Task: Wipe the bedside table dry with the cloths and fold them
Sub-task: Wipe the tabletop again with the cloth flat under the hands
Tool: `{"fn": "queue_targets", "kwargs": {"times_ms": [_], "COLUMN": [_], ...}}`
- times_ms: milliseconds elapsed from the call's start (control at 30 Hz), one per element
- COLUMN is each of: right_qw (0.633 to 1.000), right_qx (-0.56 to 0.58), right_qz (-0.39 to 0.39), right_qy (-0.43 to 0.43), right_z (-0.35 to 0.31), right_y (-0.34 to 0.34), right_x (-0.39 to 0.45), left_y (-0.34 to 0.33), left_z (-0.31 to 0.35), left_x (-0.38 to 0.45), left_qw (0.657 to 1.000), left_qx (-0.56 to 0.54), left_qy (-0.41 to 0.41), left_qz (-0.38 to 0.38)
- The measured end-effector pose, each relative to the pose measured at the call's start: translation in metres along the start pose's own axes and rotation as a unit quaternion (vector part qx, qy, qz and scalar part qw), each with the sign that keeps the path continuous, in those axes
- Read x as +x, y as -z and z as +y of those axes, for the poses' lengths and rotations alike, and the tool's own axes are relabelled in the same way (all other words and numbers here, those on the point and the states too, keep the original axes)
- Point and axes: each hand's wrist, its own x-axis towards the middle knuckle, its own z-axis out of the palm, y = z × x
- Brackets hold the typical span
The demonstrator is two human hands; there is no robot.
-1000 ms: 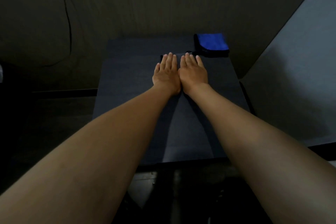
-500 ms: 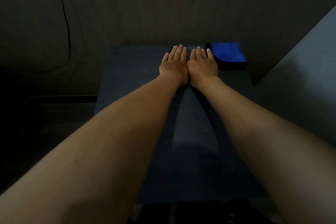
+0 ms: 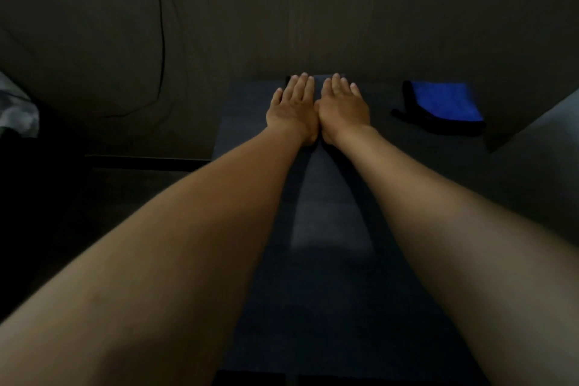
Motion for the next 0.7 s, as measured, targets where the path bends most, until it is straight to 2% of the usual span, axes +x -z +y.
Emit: {"fn": "queue_targets", "kwargs": {"times_ms": [333, 700], "right_qw": [0.998, 0.997], "right_qx": [0.043, 0.049], "right_qz": [0.004, -0.005], "right_qy": [0.048, 0.067], "right_z": [-0.104, -0.119], "right_y": [-0.002, 0.000], "right_x": [0.015, -0.007], "left_y": [0.001, 0.001], "left_z": [-0.101, -0.116], "left_x": [-0.023, -0.048], "left_qw": [0.998, 0.998], "left_qx": [0.002, -0.035], "left_qy": [0.055, 0.054], "left_qz": [0.018, 0.016]}}
